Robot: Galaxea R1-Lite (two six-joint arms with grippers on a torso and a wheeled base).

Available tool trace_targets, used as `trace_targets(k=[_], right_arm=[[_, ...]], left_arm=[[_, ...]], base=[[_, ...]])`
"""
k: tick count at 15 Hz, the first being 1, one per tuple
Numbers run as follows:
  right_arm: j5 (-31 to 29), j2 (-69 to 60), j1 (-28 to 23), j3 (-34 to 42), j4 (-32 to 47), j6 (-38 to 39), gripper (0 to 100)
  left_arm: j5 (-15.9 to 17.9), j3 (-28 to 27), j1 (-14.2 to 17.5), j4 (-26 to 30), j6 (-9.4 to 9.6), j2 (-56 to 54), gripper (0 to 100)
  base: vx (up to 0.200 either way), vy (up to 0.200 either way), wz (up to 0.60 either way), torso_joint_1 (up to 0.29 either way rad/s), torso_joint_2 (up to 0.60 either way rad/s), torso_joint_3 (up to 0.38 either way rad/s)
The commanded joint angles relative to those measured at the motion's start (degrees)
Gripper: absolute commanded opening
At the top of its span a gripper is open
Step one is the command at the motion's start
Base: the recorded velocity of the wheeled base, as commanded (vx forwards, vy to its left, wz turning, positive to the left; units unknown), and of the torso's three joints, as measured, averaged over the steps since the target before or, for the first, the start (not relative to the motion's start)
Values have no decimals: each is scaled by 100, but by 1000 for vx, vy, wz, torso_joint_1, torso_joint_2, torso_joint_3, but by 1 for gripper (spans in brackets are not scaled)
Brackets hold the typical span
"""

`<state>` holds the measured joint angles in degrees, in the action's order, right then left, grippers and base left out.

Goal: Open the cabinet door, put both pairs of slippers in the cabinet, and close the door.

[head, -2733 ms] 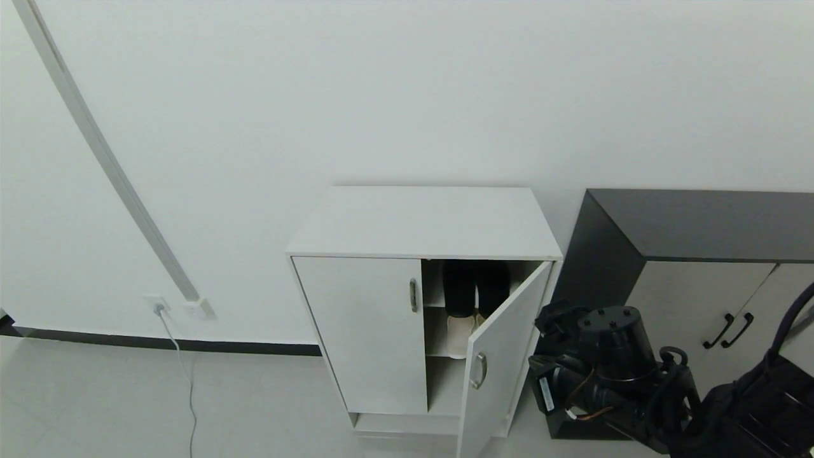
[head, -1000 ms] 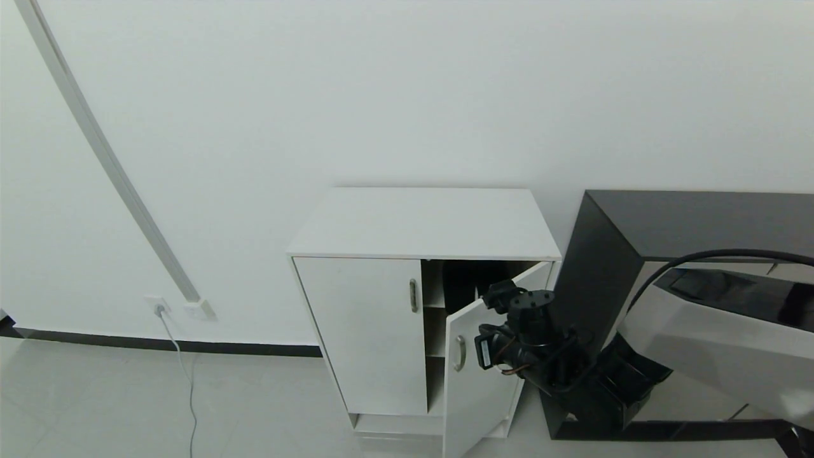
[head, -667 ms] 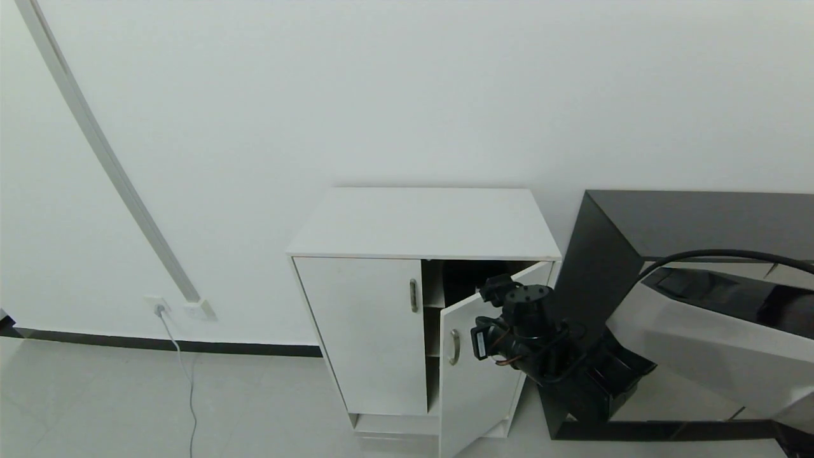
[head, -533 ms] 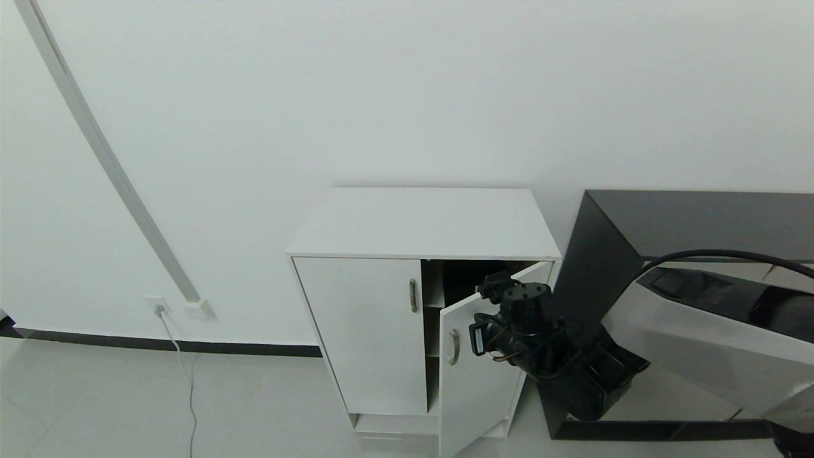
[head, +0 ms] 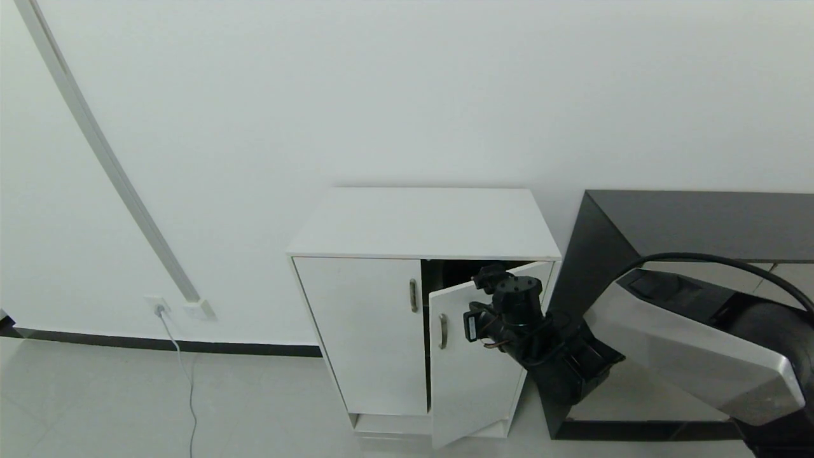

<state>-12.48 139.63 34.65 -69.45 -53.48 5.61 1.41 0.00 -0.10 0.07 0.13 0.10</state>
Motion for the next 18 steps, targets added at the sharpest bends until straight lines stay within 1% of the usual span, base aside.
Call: trace_targets(k=[1,8,14,18], right_arm=[[0,187,-37,-201,4,-7,0],[0,627,-204,-868,22,-7,0],[-9,899,-213,-1449,206,-33,0],[-17,1066,-213,-1703,294,-51,0]], left_arm=[[-1,0,1,1,4,-1,0],[-1,0,1,1,4,-1,0],[-1,0,1,1,4,-1,0],[-1,0,1,1,13,-1,0]], base=[[0,0,0,0,0,0],[0,0,0,0,0,0],[0,0,0,0,0,0],[0,0,0,0,0,0]])
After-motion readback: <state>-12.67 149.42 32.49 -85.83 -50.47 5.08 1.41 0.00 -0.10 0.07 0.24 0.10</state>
